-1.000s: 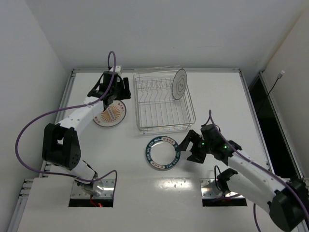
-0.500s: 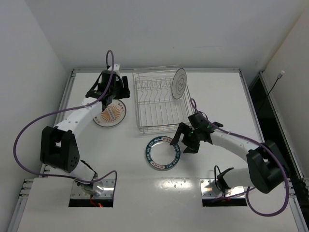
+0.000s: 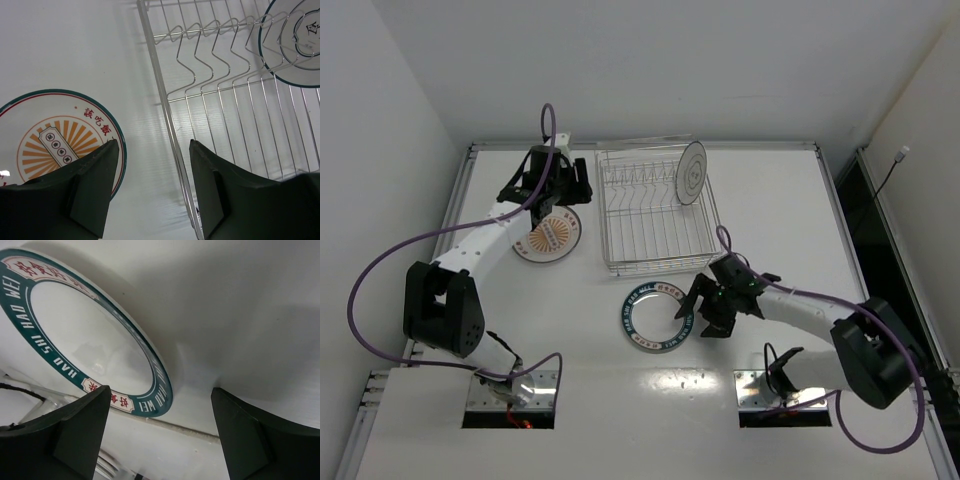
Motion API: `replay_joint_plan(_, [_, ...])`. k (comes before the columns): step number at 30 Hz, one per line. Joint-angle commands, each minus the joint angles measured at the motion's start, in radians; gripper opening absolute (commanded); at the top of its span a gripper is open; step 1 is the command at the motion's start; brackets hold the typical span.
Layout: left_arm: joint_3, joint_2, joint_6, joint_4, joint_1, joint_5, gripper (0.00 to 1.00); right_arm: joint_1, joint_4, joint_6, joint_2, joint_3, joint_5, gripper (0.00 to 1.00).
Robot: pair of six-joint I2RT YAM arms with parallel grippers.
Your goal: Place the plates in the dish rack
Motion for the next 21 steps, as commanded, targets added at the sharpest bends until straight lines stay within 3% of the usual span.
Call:
replay_joint_plan(1, [0.01, -0.037, -0.001, 0.028, -0.002, 0.026, 0.56, 0.041, 0.138, 0.164, -0.027, -0.03, 0.045, 0.78])
replay_joint_plan(4, [0.001, -0.046, -0.001, 0.028, -0.002, 0.015, 0.56, 0.104, 0.228, 0.23, 0.018, -0.03, 0.077, 0.68])
replay_joint_plan(5, [0.001, -0.046, -0.001, 0.028, -0.002, 0.006, 0.56, 0.118, 0.238, 0.241, 0.034, -0.03, 0.101, 0.54])
replay_joint_plan(8, [-0.009, -0.055, -0.001, 0.028, -0.002, -0.004, 0.56, 0.173, 0.19, 0.253, 0.087, 0.025, 0.149, 0.3])
replay_joint_plan(13, [-0.009, -0.055, -0.001, 0.028, -0.002, -0.004, 0.56, 0.199, 0.164, 0.275, 0.117, 0.051, 0.171, 0.13])
replay_joint_plan(15, [-0.009, -0.055, -0.001, 0.028, -0.002, -0.004, 0.56, 0.209, 0.164, 0.275, 0.106, 0.06, 0.171, 0.01])
replay_joint_plan(21, [-0.009, -0.055, -0.001, 0.028, -0.002, -0.004, 0.56, 0.239, 0.057, 0.251, 0.031, 0.089, 0.161, 0.0])
